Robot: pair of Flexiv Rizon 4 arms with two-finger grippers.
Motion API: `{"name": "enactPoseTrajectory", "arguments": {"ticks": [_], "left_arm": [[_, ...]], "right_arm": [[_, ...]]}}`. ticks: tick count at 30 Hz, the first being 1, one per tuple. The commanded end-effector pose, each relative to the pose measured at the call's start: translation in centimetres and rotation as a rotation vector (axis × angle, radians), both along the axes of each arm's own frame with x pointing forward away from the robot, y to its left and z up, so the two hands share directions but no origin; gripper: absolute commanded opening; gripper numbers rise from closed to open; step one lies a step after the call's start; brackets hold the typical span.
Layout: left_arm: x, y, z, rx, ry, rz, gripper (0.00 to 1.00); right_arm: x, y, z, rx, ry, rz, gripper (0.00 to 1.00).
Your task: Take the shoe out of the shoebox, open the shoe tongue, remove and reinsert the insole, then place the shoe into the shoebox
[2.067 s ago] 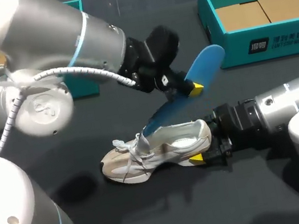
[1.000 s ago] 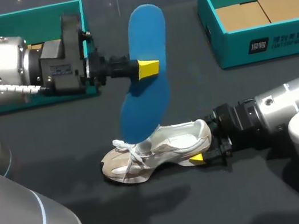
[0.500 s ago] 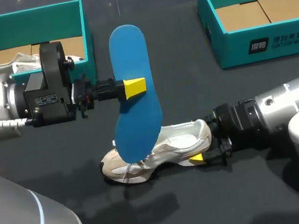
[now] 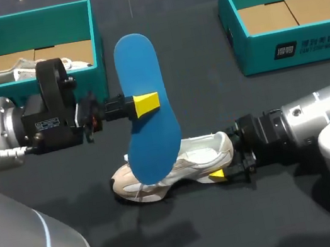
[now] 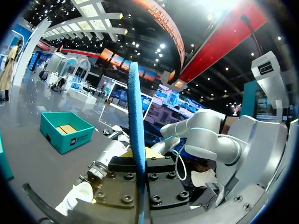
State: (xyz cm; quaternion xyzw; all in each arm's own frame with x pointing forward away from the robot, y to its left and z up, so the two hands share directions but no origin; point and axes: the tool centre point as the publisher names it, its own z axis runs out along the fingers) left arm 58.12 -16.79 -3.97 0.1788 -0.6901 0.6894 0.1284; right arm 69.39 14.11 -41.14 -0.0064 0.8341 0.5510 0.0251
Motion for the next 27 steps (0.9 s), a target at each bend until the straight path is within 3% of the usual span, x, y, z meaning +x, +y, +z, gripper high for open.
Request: {"name": "enactPoseTrajectory", "arguments": {"ticks": [1,7,8,9,10,21,24,27], "left_arm": [[0.3,0.2,0.1,0.003,0.001,-0.008,0.00],[0.3,0.2,0.1,0.003,0.001,-0.008,0.00],[0.3,0.2,0.1,0.003,0.001,-0.008,0.00],[0.3,0.2,0.1,0.003,0.001,-0.008,0.00],[0.3,0.2,0.1,0.003,0.001,-0.008,0.00],[0.3,0.2,0.1,0.003,0.001,-0.008,0.00],[0.3,0.2,0.1,0.003,0.001,-0.008,0.00],[0.3,0.2,0.1,0.003,0.001,-0.008,0.00]], "right_arm": [[-0.1,0.1,0.1,-0.005,0.000,-0.001,0.00],[-0.1,0.1,0.2,-0.016,-0.001,0.003,0.00],[-0.1,0.0,0.3,-0.021,-0.001,0.001,0.16],[-0.1,0.0,0.3,-0.024,-0.001,0.001,0.70],[-0.1,-0.1,0.4,-0.034,-0.002,-0.001,1.00],[-0.3,-2.2,1.9,-0.229,0.053,-0.009,1.00],[-0.3,-2.7,2.9,-0.325,0.069,-0.013,1.00],[-0.5,-2.6,4.3,-0.507,0.099,-0.038,1.00]]}}
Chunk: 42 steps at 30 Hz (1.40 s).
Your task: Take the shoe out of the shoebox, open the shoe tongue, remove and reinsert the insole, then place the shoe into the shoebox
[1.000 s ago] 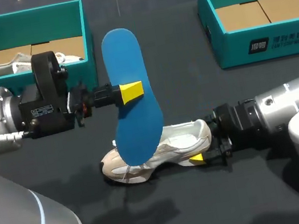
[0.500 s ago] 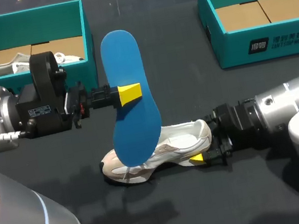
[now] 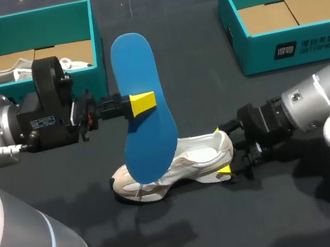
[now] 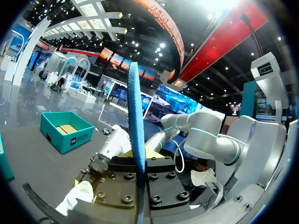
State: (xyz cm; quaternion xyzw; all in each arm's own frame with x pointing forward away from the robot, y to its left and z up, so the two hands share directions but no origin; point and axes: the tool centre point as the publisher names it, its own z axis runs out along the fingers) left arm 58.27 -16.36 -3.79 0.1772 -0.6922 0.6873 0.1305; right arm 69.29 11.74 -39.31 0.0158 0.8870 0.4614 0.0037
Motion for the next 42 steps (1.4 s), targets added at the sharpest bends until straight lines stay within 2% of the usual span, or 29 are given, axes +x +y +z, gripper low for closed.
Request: {"name": "enactPoseTrajectory", "arguments": {"ticks": [1,23,26,32,38,42], "left_arm": [[0.2,-0.2,-0.1,-0.001,0.000,-0.001,0.00],[0.2,-0.2,-0.1,-0.001,0.000,-0.001,0.00],[0.2,-0.2,-0.1,-0.001,0.000,-0.001,0.00],[0.2,-0.2,-0.1,-0.001,0.000,-0.001,0.00],[0.2,-0.2,-0.1,-0.001,0.000,-0.001,0.00],[0.2,-0.2,-0.1,-0.001,0.000,-0.001,0.00]], "right_arm": [[-0.5,-0.1,3.0,-0.370,0.056,-0.019,1.00],[-0.5,-0.1,3.0,-0.370,0.056,-0.019,1.00],[-0.4,0.0,3.4,-0.449,0.091,-0.049,1.00],[-0.4,0.0,5.0,-0.654,0.223,-0.092,1.00],[-1.0,-0.2,6.5,-0.771,0.221,-0.118,1.00],[-1.4,-0.3,6.8,-0.827,0.214,-0.116,1.00]]}}
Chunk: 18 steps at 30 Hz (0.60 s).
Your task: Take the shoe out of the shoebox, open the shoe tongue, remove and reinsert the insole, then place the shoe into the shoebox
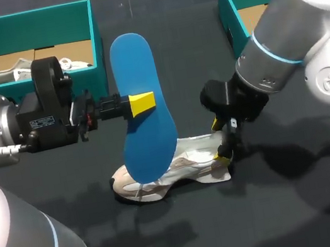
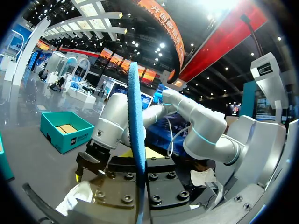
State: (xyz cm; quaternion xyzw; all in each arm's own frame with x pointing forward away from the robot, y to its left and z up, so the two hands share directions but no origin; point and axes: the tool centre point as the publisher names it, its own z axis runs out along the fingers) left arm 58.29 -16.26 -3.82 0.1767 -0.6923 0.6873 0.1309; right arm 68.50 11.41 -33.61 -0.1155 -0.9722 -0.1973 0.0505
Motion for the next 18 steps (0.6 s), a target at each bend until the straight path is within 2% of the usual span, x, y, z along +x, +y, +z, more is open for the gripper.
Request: {"name": "enactPoseTrajectory", "arguments": {"ticks": [1,8,18], "left_arm": [[0.17,-0.33,-0.05,-0.001,0.000,0.000,0.00],[0.17,-0.33,-0.05,-0.001,0.000,0.000,0.00],[0.17,-0.33,-0.05,-0.001,0.000,0.000,0.00]], "right_arm": [[-0.72,-0.02,1.14,-0.277,0.031,0.039,1.00],[-1.14,-0.16,1.00,-0.299,-0.019,0.060,1.00],[-0.73,0.40,1.29,-0.290,-0.051,0.081,1.00]]}}
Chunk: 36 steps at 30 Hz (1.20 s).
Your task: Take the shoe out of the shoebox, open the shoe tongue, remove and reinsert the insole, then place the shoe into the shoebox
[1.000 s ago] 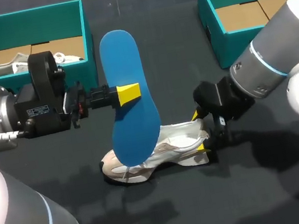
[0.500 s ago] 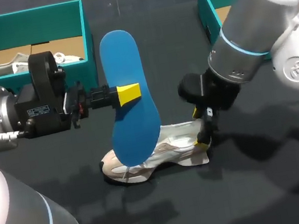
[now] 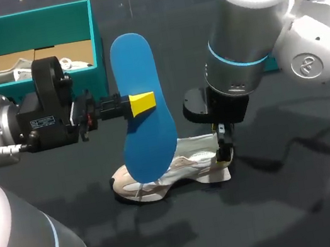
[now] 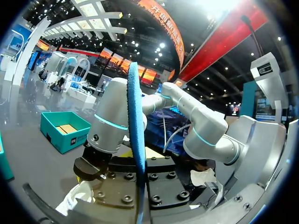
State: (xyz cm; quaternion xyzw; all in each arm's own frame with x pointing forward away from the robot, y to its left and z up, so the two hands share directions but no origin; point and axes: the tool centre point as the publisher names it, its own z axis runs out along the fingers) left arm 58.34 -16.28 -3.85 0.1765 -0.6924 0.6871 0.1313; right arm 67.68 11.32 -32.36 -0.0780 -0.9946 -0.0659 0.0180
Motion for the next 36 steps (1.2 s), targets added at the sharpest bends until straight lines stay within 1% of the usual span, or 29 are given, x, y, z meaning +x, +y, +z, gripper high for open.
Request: {"name": "enactPoseTrajectory", "arguments": {"ticks": [1,5,8,13,14,15,28,36], "left_arm": [[0.1,-0.3,0.0,-0.001,0.000,0.001,0.00],[0.1,-0.3,0.0,-0.001,0.000,0.001,0.00],[0.1,-0.3,0.0,-0.001,0.000,0.001,0.00],[0.1,-0.3,0.0,-0.001,0.000,0.001,0.00],[0.1,-0.3,0.0,-0.001,0.000,0.001,0.00],[0.1,-0.3,0.0,-0.001,0.000,0.001,0.00],[0.1,-0.3,0.0,-0.001,0.000,0.001,0.00],[0.1,-0.3,0.0,-0.001,0.000,0.001,0.00]], "right_arm": [[0.2,0.6,0.2,-0.022,-0.003,0.003,1.00],[0.6,1.1,0.9,-0.035,-0.001,0.003,1.00],[1.4,2.2,1.6,-0.053,-0.001,0.020,1.00],[2.8,3.9,1.8,-0.065,-0.003,0.057,1.00],[3.1,4.1,1.8,-0.039,-0.024,0.066,1.00],[3.2,4.1,1.9,0.010,-0.064,0.076,1.00],[3.2,4.1,1.9,0.010,-0.064,0.076,1.00],[4.1,6.0,0.0,-0.026,-0.045,0.068,1.00]]}}
